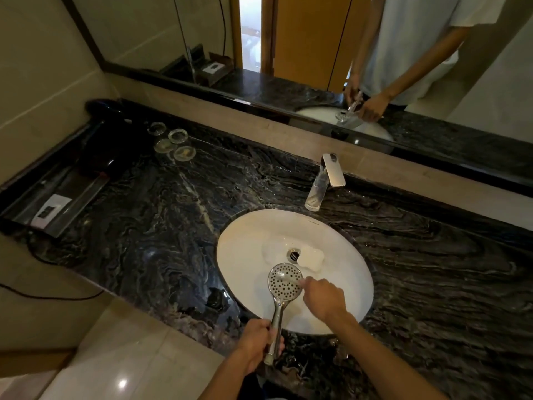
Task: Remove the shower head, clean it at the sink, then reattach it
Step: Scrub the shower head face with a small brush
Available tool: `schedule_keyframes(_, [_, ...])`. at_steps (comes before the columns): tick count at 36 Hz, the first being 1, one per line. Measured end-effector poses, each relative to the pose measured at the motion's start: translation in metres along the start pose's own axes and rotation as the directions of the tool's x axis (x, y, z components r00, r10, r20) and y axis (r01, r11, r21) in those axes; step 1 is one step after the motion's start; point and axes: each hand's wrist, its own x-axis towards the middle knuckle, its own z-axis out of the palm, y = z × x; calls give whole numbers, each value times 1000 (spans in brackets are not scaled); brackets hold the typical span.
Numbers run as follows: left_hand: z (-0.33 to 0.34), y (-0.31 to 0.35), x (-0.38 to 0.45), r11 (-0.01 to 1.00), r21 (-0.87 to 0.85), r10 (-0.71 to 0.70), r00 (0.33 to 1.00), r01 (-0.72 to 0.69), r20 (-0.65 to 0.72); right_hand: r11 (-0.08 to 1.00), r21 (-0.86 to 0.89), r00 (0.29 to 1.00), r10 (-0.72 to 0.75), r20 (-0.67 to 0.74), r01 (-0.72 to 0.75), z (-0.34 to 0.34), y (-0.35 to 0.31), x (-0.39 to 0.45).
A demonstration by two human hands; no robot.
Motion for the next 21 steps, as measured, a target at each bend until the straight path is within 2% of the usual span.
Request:
schedule_keyframes(3, [0, 0, -2, 1000, -14, -3, 1000, 3, 6, 992, 92, 996, 93, -16, -91, -10, 3, 10])
schedule_keyframes(7, [-1, 0, -2, 1000, -15, -16, 1000, 16, 4, 991, 111, 997, 76, 6, -76, -3, 1, 2])
schedule_keyframes(12, [-1, 1, -2, 1000, -8, -12, 1000, 12, 1, 995, -81, 997, -60, 40, 63, 21, 2, -26])
schedule_keyframes(14, [-2, 1, -1, 1000, 1, -11, 1000, 11, 1, 993, -86, 996, -72, 45, 76, 20, 5, -27])
schedule_keyframes(17, [0, 2, -2, 1000, 16, -7, 1000, 7, -1, 999, -36, 1000, -21, 8, 21, 8, 7, -13])
schedule_keyframes(21, [0, 2, -4, 1000, 8, -10, 1000, 10, 8, 986, 118, 992, 122, -21, -119, -8, 8, 3])
